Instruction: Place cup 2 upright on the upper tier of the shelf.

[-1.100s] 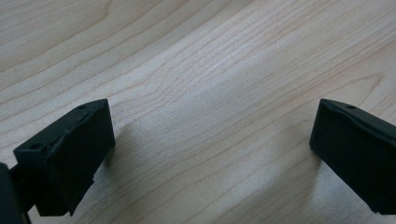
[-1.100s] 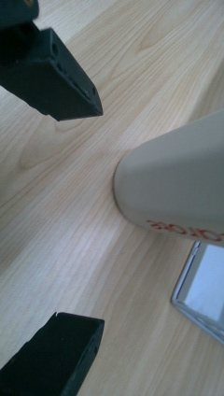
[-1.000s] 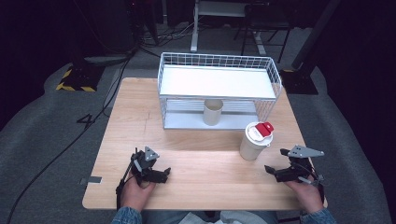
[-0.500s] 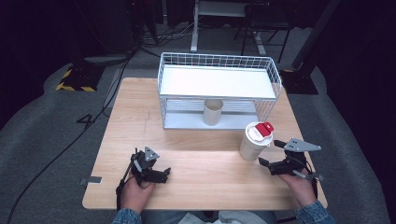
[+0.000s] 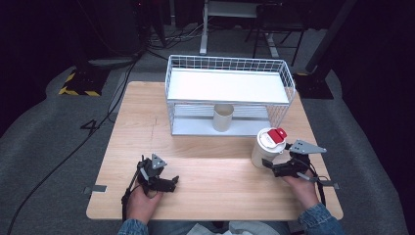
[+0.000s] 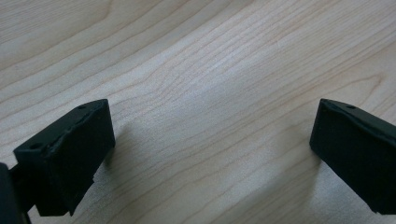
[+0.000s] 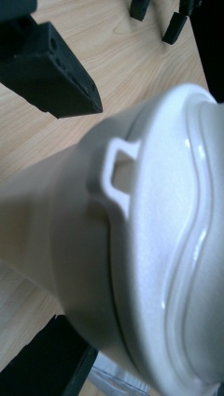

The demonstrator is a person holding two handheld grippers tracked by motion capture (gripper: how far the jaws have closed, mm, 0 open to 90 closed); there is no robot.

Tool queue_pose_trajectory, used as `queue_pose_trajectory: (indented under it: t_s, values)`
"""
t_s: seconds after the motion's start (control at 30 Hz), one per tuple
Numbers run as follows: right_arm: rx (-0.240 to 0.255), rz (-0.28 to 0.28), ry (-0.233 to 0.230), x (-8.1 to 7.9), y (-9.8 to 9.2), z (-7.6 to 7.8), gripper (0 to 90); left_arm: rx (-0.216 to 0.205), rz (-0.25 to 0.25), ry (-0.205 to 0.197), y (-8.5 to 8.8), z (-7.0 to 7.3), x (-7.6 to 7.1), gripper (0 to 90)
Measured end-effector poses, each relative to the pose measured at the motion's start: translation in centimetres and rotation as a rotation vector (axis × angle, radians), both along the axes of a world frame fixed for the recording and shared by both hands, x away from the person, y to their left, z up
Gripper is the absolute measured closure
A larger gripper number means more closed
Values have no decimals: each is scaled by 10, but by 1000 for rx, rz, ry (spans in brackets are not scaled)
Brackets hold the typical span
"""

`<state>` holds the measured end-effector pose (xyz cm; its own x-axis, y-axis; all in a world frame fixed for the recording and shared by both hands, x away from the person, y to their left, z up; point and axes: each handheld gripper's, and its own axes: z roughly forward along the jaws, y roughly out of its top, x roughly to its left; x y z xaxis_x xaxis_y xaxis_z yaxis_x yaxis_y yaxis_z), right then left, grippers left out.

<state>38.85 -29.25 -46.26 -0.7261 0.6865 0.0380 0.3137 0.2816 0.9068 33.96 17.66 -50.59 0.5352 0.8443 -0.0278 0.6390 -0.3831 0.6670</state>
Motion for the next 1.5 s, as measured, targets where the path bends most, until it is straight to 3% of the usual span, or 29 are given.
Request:
queue_pose_trajectory:
  t_s: [0.37, 0.63, 1.37, 1.5]
  values:
    - [52, -12, -3, 11, 7, -15, 0, 0, 0, 0, 0, 0, 0, 4]
    - [72, -37, -27, 12, 14, -20, 89, 0, 0, 0, 0, 0, 0, 4]
    - [63, -30, -46, 12, 11, -20, 134, 0, 0, 1, 0, 0, 0, 4]
    - [56, -23, -72, 11, 11, -17, 134, 0, 0, 0, 0, 0, 0, 4]
